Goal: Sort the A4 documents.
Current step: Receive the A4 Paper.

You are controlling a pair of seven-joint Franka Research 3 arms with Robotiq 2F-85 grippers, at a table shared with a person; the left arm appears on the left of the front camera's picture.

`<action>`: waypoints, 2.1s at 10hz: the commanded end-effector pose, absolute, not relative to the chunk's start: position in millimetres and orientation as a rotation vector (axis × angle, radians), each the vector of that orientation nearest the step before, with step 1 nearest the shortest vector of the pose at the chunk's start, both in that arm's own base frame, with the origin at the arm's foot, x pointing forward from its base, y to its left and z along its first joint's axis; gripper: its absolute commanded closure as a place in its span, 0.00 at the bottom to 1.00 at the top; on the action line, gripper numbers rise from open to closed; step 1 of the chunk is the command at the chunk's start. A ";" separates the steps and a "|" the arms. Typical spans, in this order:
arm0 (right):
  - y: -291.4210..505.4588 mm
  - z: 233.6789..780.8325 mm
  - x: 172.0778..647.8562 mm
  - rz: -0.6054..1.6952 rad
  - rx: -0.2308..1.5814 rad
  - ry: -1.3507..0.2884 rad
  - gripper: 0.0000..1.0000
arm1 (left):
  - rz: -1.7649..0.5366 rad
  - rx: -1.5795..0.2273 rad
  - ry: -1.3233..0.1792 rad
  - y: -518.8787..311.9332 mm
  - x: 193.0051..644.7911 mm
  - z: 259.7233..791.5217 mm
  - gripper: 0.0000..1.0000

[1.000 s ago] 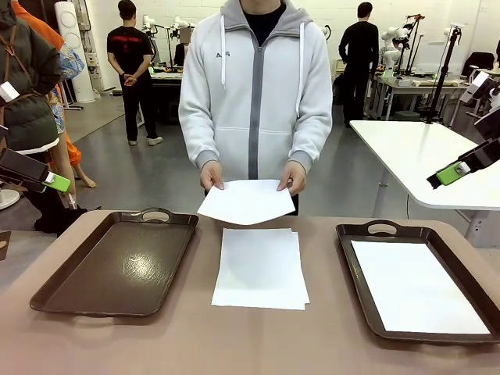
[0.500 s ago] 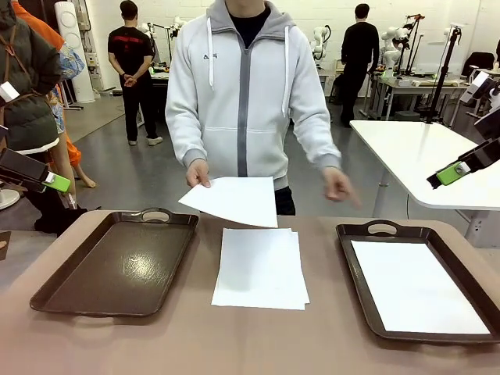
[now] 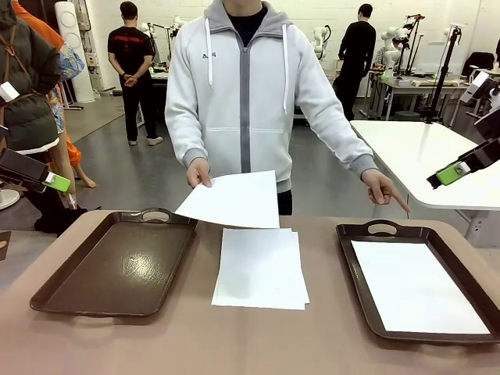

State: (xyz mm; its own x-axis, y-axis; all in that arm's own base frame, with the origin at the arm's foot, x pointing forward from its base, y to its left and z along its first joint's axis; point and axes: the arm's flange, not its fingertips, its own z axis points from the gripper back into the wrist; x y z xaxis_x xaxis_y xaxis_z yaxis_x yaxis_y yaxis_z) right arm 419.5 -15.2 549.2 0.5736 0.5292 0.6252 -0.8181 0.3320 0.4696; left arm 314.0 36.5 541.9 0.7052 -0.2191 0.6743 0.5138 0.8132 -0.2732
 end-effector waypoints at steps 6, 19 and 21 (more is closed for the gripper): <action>-15.2 549.2 419.5 0.910 0.845 -0.395 0.00 | -0.436 -0.488 -0.677 37.6 314.4 541.3 0.00; 121.8 410.2 542.1 0.079 1.382 -0.154 0.00 | -0.436 -0.488 -0.677 37.6 314.4 541.3 0.00; 138.1 398.5 547.2 0.034 1.419 -0.048 0.00 | -0.436 -0.488 -0.677 37.6 314.4 541.3 0.00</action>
